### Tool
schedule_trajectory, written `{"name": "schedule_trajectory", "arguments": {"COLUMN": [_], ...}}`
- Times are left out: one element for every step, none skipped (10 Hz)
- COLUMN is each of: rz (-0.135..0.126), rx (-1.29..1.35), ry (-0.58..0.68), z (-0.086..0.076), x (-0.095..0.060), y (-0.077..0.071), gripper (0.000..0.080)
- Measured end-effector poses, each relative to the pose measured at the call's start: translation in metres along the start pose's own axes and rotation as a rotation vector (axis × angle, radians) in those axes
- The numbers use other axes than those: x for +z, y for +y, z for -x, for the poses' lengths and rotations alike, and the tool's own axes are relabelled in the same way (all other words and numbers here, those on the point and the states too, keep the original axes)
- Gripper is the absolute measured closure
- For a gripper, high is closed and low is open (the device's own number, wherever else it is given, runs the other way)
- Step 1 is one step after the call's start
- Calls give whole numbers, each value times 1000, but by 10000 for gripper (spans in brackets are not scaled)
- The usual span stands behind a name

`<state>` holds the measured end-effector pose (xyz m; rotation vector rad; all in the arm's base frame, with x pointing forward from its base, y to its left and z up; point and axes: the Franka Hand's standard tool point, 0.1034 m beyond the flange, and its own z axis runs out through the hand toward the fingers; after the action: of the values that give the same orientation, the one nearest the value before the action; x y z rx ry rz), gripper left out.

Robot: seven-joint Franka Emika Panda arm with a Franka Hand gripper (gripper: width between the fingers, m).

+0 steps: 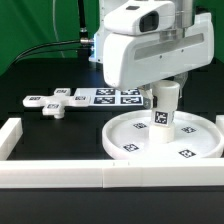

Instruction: Assemble round table

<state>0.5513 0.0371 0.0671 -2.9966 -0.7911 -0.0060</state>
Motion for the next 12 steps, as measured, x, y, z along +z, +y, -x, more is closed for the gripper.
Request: {"name": "schedule_trajectory", "arguments": {"rz": [-3, -5, -10, -18, -19, -20, -22, -27, -26, -27, -32, -42], "rx": [79, 163, 263, 392, 477, 556, 660, 744, 833, 928, 1004, 1100], "ry": [2, 4, 8, 11, 11, 11, 10, 16, 27, 35, 41, 47], "z": [0, 0, 2, 3, 2, 2, 3, 3, 3, 3, 3, 3], "x": [0, 0, 0, 1, 1, 1, 1, 1, 1, 1, 2, 2], "y": [0, -1, -2, -4, -4, -4, -4, -5, -6, -7, -7, -7], "gripper": [390, 390, 390, 390, 390, 390, 390, 390, 390, 390, 390, 390]}}
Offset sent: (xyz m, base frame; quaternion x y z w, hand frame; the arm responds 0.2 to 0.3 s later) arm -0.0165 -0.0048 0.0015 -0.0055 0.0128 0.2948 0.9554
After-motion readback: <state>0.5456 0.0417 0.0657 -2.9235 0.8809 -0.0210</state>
